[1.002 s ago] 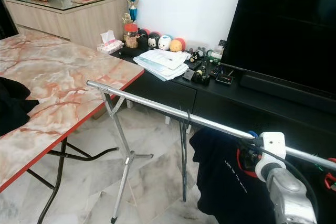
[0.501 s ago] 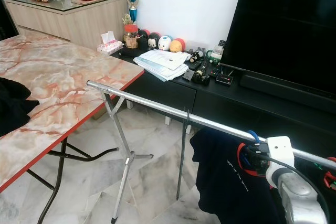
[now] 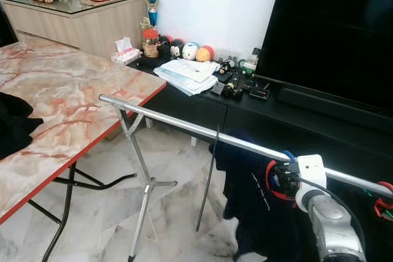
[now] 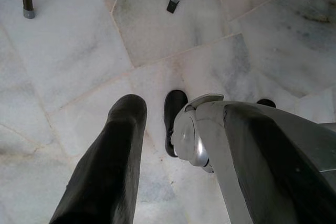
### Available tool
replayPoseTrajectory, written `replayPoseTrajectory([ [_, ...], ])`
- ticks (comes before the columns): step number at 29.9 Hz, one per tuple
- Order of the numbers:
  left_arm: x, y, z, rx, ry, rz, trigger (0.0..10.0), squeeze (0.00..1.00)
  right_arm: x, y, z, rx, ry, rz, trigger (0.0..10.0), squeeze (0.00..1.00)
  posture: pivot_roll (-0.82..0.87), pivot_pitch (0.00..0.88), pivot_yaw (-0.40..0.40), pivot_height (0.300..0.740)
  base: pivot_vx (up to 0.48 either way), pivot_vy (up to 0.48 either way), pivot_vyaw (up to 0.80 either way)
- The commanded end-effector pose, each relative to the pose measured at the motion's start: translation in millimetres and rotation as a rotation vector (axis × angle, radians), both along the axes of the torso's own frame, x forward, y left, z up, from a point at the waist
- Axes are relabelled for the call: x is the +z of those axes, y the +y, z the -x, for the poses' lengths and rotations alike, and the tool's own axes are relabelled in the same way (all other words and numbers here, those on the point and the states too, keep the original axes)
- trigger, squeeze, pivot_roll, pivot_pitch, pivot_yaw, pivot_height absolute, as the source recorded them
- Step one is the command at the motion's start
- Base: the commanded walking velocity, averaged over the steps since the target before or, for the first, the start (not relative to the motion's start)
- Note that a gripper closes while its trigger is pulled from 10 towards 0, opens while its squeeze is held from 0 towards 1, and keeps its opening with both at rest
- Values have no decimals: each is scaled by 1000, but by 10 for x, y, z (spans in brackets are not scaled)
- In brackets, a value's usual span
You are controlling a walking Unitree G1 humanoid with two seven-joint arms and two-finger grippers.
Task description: Hang hanger
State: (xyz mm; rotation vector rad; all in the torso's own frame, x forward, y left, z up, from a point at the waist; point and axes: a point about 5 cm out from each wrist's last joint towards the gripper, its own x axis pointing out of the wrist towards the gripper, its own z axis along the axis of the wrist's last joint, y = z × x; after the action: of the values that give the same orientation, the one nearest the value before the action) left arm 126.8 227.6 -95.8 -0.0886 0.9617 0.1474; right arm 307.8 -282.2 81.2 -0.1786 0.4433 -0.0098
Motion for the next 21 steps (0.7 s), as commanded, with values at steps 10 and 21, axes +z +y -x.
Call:
replayPoseTrajectory([
  [10,-15,5,40,-5,20,17,10000,0,-196,68,106,-2,40,-127,10000,0,96,0,-34,740,0,0,0],
  [21,-11,6,35,3,12,26,10000,0,-197,59,155,-14,30,-149,10000,0,92,0,-32,740,0,0,0],
])
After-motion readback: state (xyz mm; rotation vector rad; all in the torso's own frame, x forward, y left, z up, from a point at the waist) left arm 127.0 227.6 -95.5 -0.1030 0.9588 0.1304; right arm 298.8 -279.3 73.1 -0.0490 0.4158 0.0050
